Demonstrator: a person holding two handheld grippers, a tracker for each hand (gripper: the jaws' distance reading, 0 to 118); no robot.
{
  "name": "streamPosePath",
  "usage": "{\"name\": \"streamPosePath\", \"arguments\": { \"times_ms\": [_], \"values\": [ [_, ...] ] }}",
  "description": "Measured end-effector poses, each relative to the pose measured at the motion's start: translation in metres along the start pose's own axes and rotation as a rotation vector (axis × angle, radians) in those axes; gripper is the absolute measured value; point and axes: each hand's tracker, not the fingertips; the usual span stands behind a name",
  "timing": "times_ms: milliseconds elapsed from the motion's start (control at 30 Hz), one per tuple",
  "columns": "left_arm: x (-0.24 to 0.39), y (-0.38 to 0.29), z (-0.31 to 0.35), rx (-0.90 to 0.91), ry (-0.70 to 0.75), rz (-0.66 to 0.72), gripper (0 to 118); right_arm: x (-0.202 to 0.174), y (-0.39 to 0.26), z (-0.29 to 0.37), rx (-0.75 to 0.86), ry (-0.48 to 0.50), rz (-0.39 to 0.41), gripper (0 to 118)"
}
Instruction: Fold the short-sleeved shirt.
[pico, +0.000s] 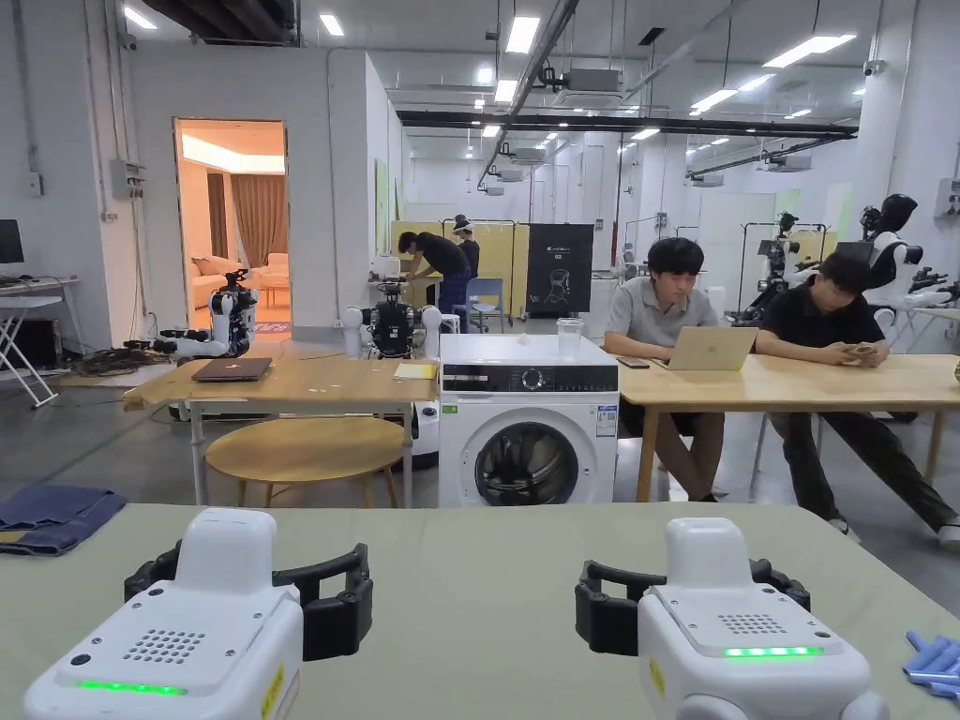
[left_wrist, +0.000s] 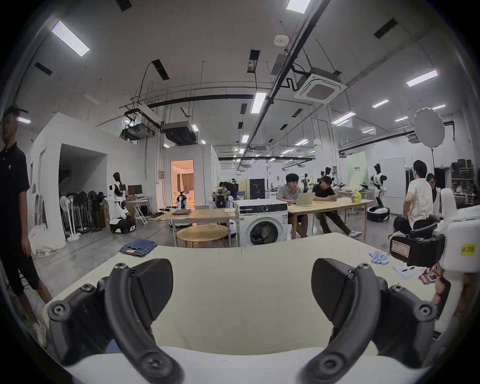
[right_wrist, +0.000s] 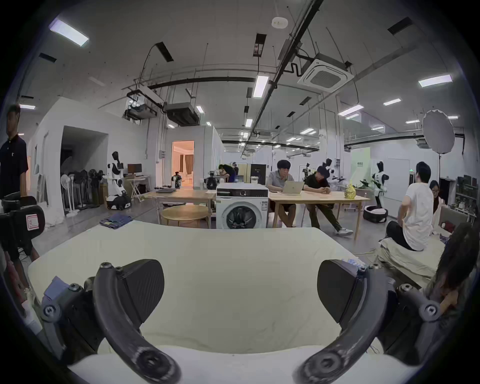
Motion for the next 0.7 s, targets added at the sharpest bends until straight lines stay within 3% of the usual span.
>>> {"name": "streamPosePath", "arguments": {
  "times_ms": [167, 467, 700],
  "values": [
    [-0.003, -0.002, 0.001, -0.005, 0.009, 0.013, 108, -0.002, 0.003, 0.006, 0.008, -0.004, 0.008, 117],
    [-0.008, -0.005, 0.000, -0.013, 0.014, 0.020, 108, 0.002, 0.012, 0.007, 0.004, 0.005, -0.069, 117],
    [-0.011, -0.005, -0.001, -0.005, 0.016, 0.029, 108, -0.001, 0.012, 0.012, 0.065, -0.011, -0.048, 117]
  ]
}}
